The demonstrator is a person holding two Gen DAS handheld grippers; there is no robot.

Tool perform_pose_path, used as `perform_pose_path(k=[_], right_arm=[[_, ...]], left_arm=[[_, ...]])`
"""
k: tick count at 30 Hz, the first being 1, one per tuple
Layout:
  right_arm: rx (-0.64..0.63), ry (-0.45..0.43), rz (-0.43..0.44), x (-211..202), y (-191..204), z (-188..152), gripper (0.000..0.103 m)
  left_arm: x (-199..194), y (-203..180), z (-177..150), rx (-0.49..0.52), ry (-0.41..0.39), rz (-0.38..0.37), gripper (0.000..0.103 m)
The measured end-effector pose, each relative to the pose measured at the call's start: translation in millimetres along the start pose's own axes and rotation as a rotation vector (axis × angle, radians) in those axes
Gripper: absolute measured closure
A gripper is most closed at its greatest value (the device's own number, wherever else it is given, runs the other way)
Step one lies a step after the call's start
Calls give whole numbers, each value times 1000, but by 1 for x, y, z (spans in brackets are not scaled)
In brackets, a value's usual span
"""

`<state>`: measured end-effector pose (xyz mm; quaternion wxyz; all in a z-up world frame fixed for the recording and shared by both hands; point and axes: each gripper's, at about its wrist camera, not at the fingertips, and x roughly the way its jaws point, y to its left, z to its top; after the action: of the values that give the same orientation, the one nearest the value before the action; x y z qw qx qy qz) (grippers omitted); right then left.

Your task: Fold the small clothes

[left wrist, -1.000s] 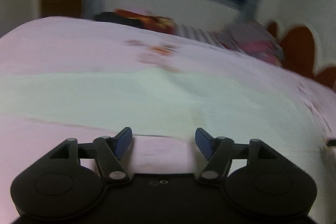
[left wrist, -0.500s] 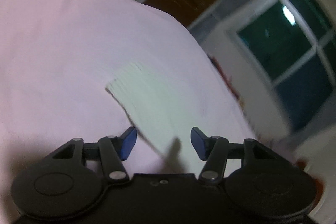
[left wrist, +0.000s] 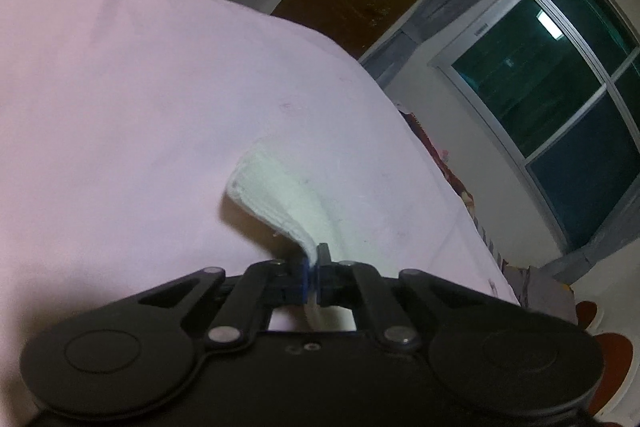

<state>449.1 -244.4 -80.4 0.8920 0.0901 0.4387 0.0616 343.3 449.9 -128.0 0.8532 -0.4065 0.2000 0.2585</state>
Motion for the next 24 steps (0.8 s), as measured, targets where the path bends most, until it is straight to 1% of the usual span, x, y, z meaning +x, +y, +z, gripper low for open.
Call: perform_pose_path(k=[1, 3, 5, 7, 10, 14, 15, 19, 20, 24], right_arm=[[3, 1, -1, 0, -1, 0, 86], [5, -4, -1, 0, -2, 1, 86], [-1, -10, -4, 0, -2, 1, 86], [-3, -21, -9, 1, -3, 2, 86], [-8, -26, -5, 1, -4, 4, 86], [-14, -25, 13, 1, -9, 7, 86], [-11, -21, 18, 1, -10, 8, 86], [-2, -19, 36, 0, -17, 8, 86], [2, -19, 41, -1, -19, 8, 86], [9, -26, 66, -7, -26, 9, 86]], left_arm=[[-2, -8, -1, 28, -5, -3, 100], [-6, -23, -2, 92, -5, -33, 100], [-12, -48, -10, 190, 3, -71, 100], [-19, -77, -24, 289, 9, -120, 100], [-24, -115, -47, 393, 29, -172, 100], [-16, -162, -75, 477, 95, -230, 100], [-17, -174, -86, 494, 110, -242, 100], [-14, -216, -117, 547, 181, -297, 100], [-18, -219, -132, 565, 198, -307, 100], [-12, -252, -173, 653, 271, -356, 100]])
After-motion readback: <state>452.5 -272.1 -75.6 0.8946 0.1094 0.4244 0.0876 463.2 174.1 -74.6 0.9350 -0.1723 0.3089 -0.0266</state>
